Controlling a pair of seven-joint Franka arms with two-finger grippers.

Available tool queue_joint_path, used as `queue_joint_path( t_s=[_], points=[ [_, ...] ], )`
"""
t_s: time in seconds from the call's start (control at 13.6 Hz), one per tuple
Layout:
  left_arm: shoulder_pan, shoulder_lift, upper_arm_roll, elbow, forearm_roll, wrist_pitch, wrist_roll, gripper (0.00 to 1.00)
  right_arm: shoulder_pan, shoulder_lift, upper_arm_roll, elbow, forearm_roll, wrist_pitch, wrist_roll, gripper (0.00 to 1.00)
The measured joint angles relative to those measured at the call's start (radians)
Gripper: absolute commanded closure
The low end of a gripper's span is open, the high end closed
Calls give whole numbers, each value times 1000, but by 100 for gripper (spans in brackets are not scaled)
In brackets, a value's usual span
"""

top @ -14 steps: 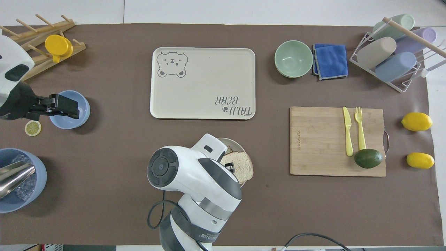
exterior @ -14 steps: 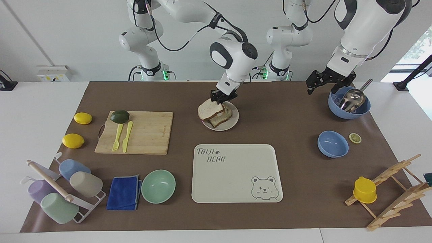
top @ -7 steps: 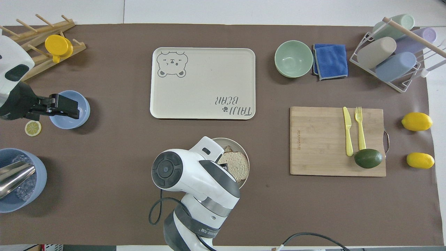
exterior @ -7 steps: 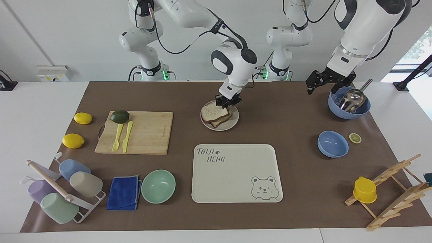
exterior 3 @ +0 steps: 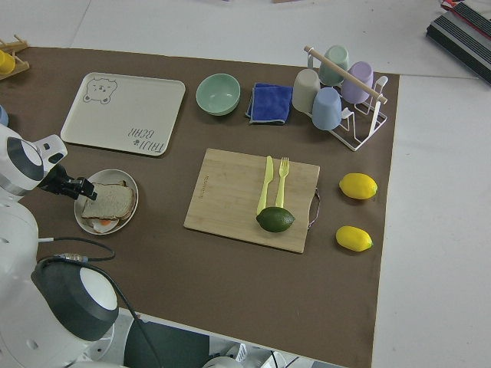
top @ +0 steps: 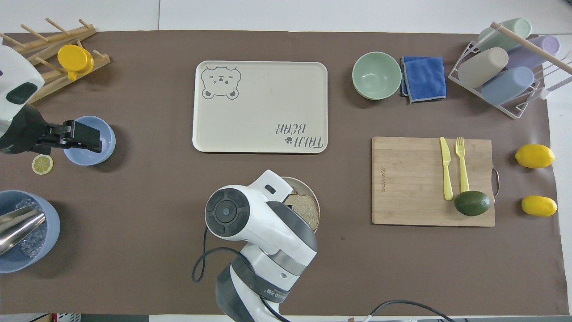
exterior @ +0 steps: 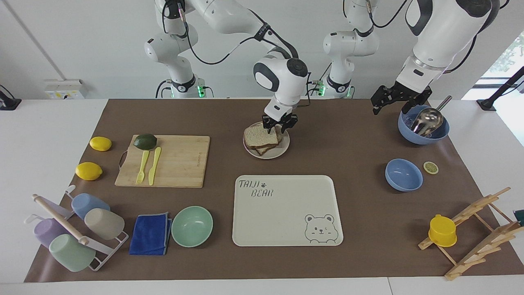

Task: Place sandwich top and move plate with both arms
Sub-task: 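Lift the bread with the right gripper and lay it on the egg, then open the right gripper and withdraw it past the cutting board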

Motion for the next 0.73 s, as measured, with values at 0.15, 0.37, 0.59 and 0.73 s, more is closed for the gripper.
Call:
queue_joint_path(
  t_s=[0.15,0.37,0.59,0.73],
  points=[
    [0,0,0,0,0,0,0,0,-96,-81,0,13,0,-60,-81,0],
    [0,0,0,0,0,0,0,0,-269,-199,-5,70,1,-251,-281,0],
    [0,0,0,0,0,0,0,0,-441,-275,-8,95,4,-352,-440,0],
    [0,0,0,0,0,0,0,0,-558,-290,-11,110,5,-393,-532,0]
  ],
)
